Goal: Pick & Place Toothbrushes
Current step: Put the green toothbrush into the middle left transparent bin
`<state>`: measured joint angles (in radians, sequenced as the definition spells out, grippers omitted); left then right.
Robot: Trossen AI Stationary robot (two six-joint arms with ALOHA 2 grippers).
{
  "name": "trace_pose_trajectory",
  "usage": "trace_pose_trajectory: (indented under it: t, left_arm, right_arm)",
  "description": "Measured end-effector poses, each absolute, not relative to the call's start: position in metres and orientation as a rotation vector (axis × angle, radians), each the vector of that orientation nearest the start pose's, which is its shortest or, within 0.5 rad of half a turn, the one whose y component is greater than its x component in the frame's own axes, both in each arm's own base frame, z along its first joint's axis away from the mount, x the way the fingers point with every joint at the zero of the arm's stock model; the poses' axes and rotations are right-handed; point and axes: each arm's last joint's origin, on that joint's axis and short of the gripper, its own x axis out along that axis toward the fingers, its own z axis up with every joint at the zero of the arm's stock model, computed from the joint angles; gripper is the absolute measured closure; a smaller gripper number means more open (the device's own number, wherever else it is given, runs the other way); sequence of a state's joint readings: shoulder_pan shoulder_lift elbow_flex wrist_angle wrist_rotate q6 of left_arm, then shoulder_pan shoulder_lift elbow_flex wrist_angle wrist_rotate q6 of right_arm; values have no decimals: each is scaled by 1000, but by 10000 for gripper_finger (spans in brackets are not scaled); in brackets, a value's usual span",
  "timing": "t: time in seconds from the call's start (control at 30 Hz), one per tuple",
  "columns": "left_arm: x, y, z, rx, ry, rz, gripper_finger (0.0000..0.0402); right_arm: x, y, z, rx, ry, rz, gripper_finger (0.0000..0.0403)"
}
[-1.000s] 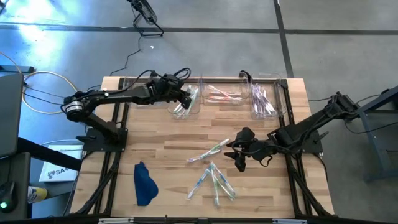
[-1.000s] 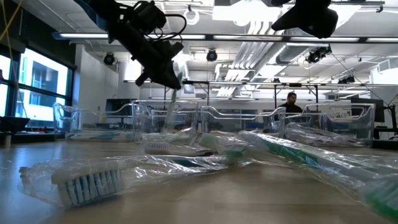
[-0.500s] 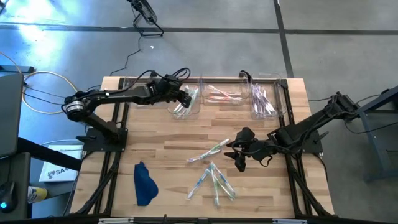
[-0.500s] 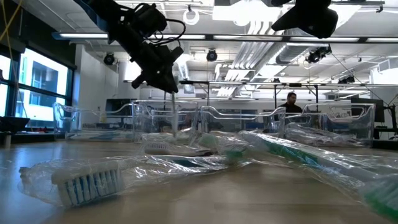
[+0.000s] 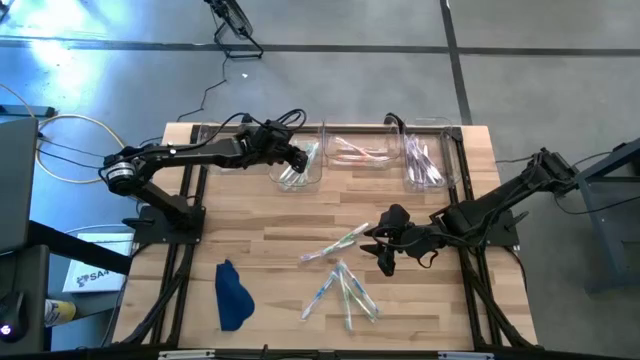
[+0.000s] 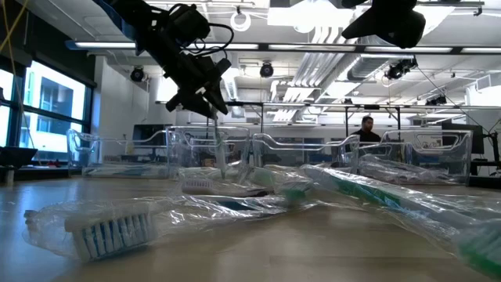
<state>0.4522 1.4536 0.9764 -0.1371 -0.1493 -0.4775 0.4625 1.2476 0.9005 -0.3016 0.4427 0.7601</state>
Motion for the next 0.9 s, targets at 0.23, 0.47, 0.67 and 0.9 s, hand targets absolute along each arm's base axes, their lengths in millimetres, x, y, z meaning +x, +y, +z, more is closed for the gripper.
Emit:
trace_pose_trajectory:
  t: [0.23,0.47,0.67,0.9]
  left_arm:
    - [280,141,251,-542,467,722,236]
    - [280,140,251,-495,488,700,236]
    - [278,140,249,-491,515,700,230]
    - [278,140,248,-466,529,693,177]
  right_arm:
    - [240,106,270,454,552,-200,208]
    - [240,106,270,454,552,-199,208]
    - [240,106,270,454,553,-199,208]
    - [240,106,270,454,552,-199,208]
